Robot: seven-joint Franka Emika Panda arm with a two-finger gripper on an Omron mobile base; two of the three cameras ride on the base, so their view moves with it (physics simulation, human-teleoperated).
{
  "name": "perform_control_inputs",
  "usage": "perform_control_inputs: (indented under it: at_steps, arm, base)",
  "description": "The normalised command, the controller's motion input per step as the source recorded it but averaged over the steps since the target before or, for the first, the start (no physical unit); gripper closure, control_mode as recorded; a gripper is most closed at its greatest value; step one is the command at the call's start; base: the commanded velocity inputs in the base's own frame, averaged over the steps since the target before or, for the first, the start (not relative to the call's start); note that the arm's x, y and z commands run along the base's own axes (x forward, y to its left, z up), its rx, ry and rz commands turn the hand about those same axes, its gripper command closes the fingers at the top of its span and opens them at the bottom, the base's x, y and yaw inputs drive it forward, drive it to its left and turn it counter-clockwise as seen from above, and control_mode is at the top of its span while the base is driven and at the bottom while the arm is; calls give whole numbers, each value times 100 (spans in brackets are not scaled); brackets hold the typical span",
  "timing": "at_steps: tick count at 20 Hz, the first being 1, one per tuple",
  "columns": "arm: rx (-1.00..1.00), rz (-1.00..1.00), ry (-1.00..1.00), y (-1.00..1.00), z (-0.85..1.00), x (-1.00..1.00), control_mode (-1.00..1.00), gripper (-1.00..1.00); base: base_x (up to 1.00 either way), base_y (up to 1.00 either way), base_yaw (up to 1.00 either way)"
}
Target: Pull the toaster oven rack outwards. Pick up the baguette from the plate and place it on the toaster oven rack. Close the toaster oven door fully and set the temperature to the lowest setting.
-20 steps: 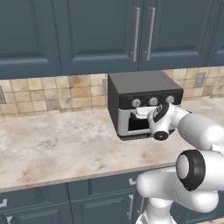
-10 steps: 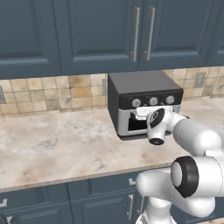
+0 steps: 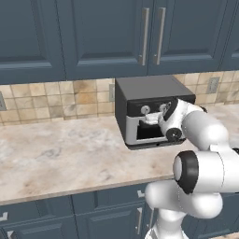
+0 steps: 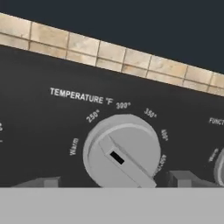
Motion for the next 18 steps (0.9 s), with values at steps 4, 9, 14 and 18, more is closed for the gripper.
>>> perform_control_inputs:
  at_steps: [4, 9, 14, 18]
  arm:
    - [-1, 1, -1, -35, 20, 66, -100, -100]
    - [0, 2, -9, -33, 22, 60, -100, -100]
    - [0, 5, -22, -19, 26, 46, -100, -100]
    - [-3, 12, -27, -3, 33, 41, -100, -100]
  base:
    - [0, 0, 0]
    - [0, 0, 0]
    - [0, 0, 0]
    - [0, 0, 0]
